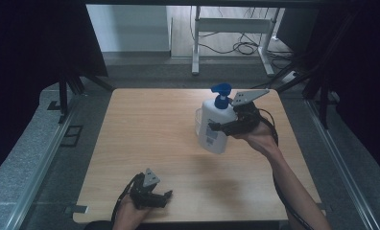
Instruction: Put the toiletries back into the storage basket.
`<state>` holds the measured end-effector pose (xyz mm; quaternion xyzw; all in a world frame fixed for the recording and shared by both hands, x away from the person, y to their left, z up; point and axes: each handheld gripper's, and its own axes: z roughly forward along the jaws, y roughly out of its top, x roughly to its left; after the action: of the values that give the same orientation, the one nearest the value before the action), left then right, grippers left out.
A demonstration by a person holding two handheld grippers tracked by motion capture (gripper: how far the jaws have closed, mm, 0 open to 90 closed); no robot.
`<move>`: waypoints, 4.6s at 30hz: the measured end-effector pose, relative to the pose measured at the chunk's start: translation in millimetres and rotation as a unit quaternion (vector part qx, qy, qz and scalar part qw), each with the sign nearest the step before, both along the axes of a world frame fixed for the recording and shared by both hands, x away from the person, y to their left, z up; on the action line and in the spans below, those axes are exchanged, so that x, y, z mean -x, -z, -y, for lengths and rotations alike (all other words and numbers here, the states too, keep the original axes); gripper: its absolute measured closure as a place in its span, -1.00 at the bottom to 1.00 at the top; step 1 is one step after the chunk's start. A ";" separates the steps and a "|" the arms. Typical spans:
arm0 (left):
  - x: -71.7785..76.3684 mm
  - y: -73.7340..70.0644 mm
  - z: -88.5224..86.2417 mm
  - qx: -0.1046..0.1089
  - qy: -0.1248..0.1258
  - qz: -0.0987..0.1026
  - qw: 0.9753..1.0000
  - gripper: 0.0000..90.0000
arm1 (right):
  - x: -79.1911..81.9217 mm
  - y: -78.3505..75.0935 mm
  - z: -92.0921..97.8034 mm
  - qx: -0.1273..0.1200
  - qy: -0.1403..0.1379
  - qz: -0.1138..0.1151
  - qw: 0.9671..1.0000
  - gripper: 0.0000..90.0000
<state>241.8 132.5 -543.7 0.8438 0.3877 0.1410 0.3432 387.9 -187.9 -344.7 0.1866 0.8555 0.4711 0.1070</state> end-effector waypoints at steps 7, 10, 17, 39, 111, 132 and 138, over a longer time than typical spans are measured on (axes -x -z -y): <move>0.0 0.0 0.0 0.000 0.000 0.000 1.000 -0.74 | -14.7 -10.8 -0.2 -0.001 -0.004 0.013 1.000 -0.17; 0.0 0.0 0.0 0.000 0.000 0.000 1.000 -0.74 | -21.5 -12.8 -0.7 0.003 -0.007 0.015 1.000 -0.17; 0.1 0.0 0.0 0.000 -0.001 0.000 1.000 -0.74 | -40.4 -17.2 0.2 0.006 -0.006 0.015 1.000 -0.17; 0.3 0.1 0.3 0.003 -0.002 -0.001 1.000 -0.74 | -86.8 -13.3 6.7 0.011 0.001 0.016 1.000 -0.16; 0.3 -0.1 0.2 0.001 -0.001 -0.001 1.000 -0.74 | -104.9 84.5 -2.1 0.009 0.034 -0.013 0.999 -0.20; 0.2 0.0 0.1 0.001 0.000 0.000 1.000 -0.74 | -98.0 80.5 0.3 0.007 0.066 0.007 0.998 -0.67; 0.2 0.1 0.1 0.001 0.000 0.000 1.000 -0.74 | -95.6 76.1 0.9 0.010 0.074 0.010 0.997 -0.70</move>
<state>241.6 132.4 -543.8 0.8434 0.3883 0.1404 0.3438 483.5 -188.8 -420.8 0.2436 0.8427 0.4555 0.1518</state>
